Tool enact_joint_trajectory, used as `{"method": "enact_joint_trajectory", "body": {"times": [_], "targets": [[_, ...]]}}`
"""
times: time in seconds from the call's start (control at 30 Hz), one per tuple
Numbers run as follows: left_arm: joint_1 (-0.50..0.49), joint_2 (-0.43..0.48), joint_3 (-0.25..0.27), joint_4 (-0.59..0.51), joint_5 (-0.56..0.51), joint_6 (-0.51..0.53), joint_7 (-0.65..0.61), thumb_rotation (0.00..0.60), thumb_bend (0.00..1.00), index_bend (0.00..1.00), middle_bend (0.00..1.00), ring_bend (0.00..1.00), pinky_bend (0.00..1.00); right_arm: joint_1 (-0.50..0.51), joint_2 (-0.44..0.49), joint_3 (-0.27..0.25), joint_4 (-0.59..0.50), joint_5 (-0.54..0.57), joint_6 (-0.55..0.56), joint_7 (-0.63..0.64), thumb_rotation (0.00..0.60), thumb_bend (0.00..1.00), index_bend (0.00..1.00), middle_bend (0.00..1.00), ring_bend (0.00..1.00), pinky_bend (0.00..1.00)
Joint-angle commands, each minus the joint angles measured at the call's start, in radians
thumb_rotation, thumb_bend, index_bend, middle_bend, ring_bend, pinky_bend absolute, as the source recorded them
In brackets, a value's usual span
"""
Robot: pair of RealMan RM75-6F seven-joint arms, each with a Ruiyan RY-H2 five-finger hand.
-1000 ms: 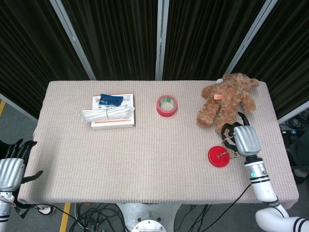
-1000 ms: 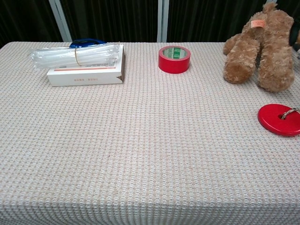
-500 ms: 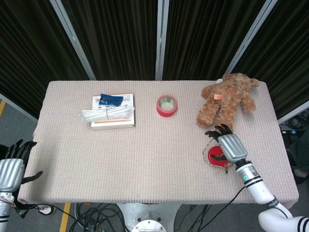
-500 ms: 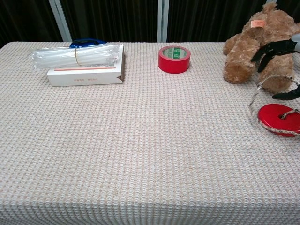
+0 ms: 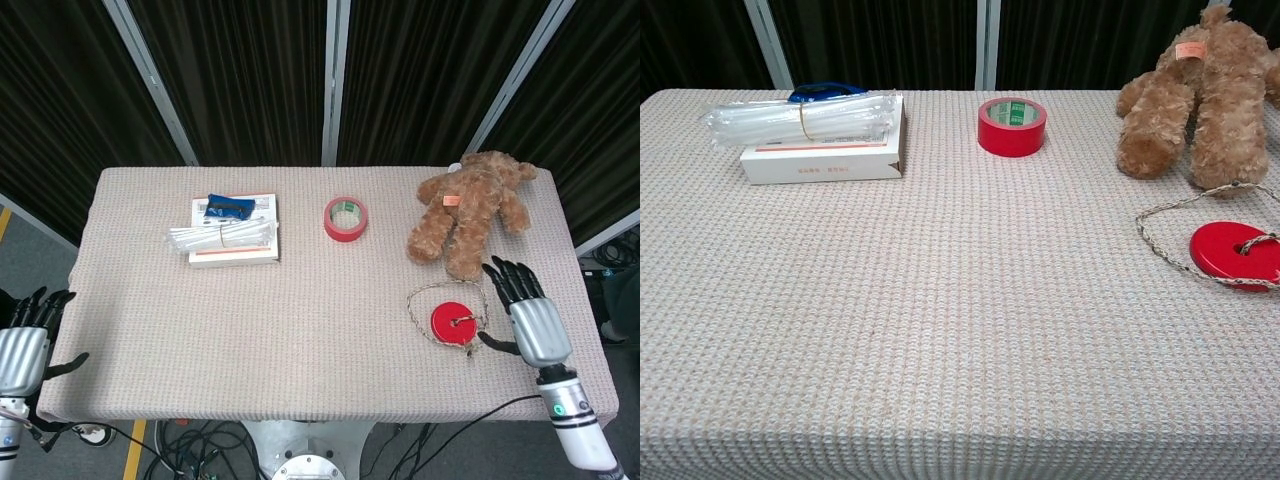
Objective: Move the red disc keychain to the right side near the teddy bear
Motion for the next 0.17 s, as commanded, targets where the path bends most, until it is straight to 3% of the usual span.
{"method": "enact_joint_trajectory", "body": {"times": [0.03,0.17], "targets": [[-0.001,0.004,-0.001,-0.004,0.005,0.003,0.002,0.600,0.02,0.16,0.14,0.02,0.12,-0.093,-0.010,-0.060,0.065,-0.016,0.072,-0.042,0.600,0.00,0.00,0.00,0.00,0.00],[0.000,0.011,0.001,-0.017,0.012,0.010,0.012,0.600,0.02,0.16,0.14,0.02,0.12,-0.150,-0.043,-0.072,0.121,0.016,0.098,-0.058,0.600,0.00,0.00,0.00,0.00,0.00]]}}
